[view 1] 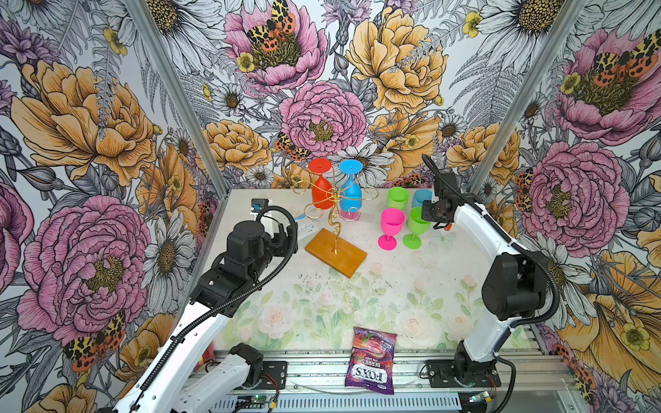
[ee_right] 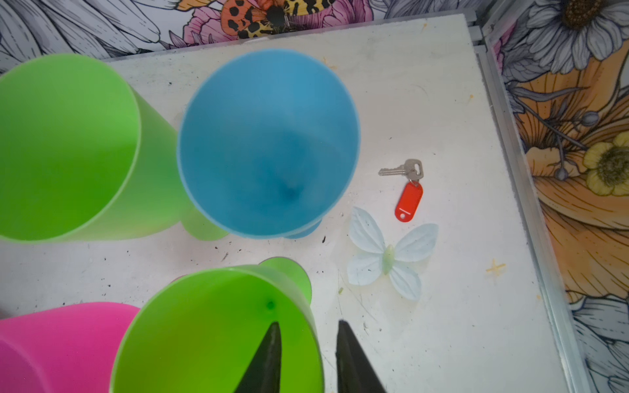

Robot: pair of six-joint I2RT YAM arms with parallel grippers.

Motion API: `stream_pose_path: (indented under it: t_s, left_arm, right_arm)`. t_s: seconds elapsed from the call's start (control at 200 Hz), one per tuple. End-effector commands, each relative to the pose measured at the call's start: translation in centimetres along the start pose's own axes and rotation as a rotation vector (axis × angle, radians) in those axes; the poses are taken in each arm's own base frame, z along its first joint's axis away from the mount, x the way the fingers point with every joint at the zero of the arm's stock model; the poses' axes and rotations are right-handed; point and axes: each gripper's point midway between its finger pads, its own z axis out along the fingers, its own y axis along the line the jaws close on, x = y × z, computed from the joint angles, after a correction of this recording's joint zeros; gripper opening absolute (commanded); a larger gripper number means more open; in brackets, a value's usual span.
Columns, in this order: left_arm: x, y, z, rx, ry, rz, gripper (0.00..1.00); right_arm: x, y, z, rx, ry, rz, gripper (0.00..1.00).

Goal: Take the wine glass off the wine glass rack
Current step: Place the wine glass at the top-right of the table.

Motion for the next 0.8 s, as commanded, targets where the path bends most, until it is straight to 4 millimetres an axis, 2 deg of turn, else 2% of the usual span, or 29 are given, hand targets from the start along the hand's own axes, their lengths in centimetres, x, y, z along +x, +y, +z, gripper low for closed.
stream_pose_path:
  t_s: [0.0,0.125,0.29,0.455,0.641,0.796]
  left_arm:
    - [-1.0,0.0,-0.4,0.017,0.005,-0.050,0.92]
    - [-2.7,0.1,-0.7,0.038,-0.021,-0.080,0.92]
    - [-4.9,1.7,-0.2,0.055,-0.031,-0.237,0.92]
    - [-6.5,3.3,2.0,0.069,-0.001,-0.372,0.91]
    - [-8.7,2.4,5.1,0.139,0.038,-0.430,0.91]
    - [-10.7,1.8,8.4,0.214,0.075,-0.508,0.87]
  right_arm:
    - [-1.4,0.9,-3.3,-0.063,-0.081,0.015,0.39]
    - [-1.4,1.2,-5.5,-0.103,-0.114,0.017,0.51]
    - [-1.2,2.2,-8.3,-0.194,-0.142,0.015,0.65]
    - [-0.5,3.9,-10.8,-0.318,-0.157,-0.005,0.71]
    - [1.0,5.2,-12.6,-0.421,-0.151,-0.019,0.71]
    - [2.8,6.1,-13.1,-0.490,-0.128,-0.055,0.71]
